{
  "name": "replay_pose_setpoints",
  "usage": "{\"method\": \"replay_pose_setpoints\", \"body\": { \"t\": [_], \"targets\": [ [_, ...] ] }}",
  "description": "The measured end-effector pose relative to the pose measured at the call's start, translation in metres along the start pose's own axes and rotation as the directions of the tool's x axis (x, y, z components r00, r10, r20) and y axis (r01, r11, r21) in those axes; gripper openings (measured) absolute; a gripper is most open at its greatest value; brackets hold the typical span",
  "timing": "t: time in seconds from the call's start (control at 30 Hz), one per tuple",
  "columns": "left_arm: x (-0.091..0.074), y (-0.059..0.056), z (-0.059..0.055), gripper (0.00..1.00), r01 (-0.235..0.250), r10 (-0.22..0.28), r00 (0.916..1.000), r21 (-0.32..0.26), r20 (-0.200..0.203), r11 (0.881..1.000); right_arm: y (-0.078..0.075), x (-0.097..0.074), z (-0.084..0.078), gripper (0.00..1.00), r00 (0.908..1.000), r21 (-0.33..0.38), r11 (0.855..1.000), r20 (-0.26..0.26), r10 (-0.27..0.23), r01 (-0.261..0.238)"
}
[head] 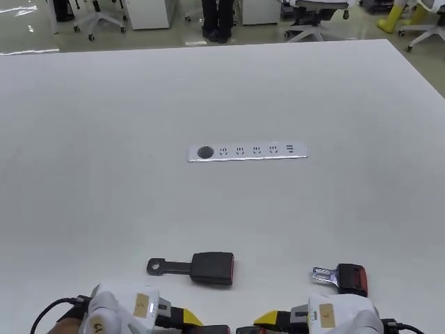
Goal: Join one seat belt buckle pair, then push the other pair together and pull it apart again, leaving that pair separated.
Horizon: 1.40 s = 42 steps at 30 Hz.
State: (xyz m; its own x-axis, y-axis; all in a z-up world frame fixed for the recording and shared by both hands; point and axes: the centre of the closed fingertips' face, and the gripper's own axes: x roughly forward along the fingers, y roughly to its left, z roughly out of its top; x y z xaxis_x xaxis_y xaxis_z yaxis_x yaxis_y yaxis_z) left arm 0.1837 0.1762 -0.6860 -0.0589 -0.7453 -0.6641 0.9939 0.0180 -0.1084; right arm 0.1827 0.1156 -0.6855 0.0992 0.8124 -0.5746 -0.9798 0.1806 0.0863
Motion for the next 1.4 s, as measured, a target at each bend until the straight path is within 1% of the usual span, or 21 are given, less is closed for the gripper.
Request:
{"method": "replay_pose_setpoints", "body": {
  "t": [0.2, 0.23, 0.47, 0.63, 0.8, 1.03, 1.13, 1.2, 1.23, 1.27, 1.33, 1.4],
  "targets": [
    [-0.0004, -0.0003, 0.0004, 0.32, 0.004, -0.004, 0.9998, 0.003, 0.021, 1.000, 0.0002, -0.0011, 0.0012, 0.30, 0.9999, 0.000, 1.000, 0.011, 0.004, -0.004],
    [-0.0007, -0.0005, 0.0008, 0.32, 0.008, -0.008, 0.9995, -0.006, 0.029, 1.000, 0.0000, -0.0017, 0.0009, 0.30, 0.9999, -0.002, 1.000, 0.014, 0.004, -0.004],
    [-0.0007, -0.0013, 0.0014, 0.32, 0.012, -0.012, 0.9992, 0.001, 0.038, 1.000, -0.0005, -0.0029, 0.0009, 0.30, 0.9996, -0.003, 1.000, 0.027, 0.006, -0.006],
    [-0.0009, -0.0017, 0.0022, 0.32, 0.010, -0.010, 0.9990, 0.001, 0.043, 1.000, -0.0009, -0.0041, 0.0003, 0.30, 0.9992, 0.009, 1.000, 0.040, 0.002, -0.003],
    [-0.0012, -0.0012, 0.0008, 0.32, 0.008, -0.008, 0.9989, 0.001, 0.045, 1.000, -0.0012, -0.0047, -0.0002, 0.31, 0.9991, 0.005, 1.000, 0.043, -0.003, 0.003],
    [-0.0008, -0.0014, 0.0002, 0.32, -0.001, 0.001, 0.9995, 0.012, 0.031, 1.000, -0.0015, -0.0055, -0.0002, 0.31, 0.9989, 0.004, 1.000, 0.046, -0.005, 0.005],
    [-0.0006, -0.0011, -0.0014, 0.32, -0.003, 0.003, 0.9999, 0.019, 0.014, 1.000, -0.0015, -0.0055, -0.0001, 0.32, 0.9991, 0.001, 1.000, 0.042, -0.006, 0.006],
    [-0.0003, -0.0015, -0.0013, 0.33, -0.001, 0.001, 1.0000, 0.033, -0.001, 0.999, -0.0012, -0.0053, 0.0002, 0.32, 0.9993, -0.007, 1.000, 0.036, -0.010, 0.010],
    [-0.0002, -0.0014, -0.0010, 0.33, 0.000, 0.000, 1.0000, 0.029, -0.004, 1.000, -0.0010, -0.0051, 0.0000, 0.32, 0.9995, -0.015, 1.000, 0.029, -0.016, 0.016],
    [0.0001, -0.0018, -0.0012, 0.33, -0.003, 0.004, 0.9999, 0.041, -0.015, 0.999, -0.0011, -0.0052, 0.0000, 0.32, 0.9995, -0.013, 1.000, 0.029, -0.016, 0.016],
    [0.0006, -0.0023, -0.0005, 0.33, -0.004, 0.005, 0.9995, 0.039, -0.030, 0.999, -0.0010, -0.0052, -0.0002, 0.33, 0.9996, -0.015, 1.000, 0.022, -0.019, 0.020],
    [0.0008, -0.0018, -0.0019, 0.33, -0.005, 0.007, 0.9991, 0.049, -0.042, 0.999, -0.0012, -0.0051, -0.0004, 0.33, 0.9996, -0.014, 1.000, 0.016, -0.022, 0.022]
  ]
}}
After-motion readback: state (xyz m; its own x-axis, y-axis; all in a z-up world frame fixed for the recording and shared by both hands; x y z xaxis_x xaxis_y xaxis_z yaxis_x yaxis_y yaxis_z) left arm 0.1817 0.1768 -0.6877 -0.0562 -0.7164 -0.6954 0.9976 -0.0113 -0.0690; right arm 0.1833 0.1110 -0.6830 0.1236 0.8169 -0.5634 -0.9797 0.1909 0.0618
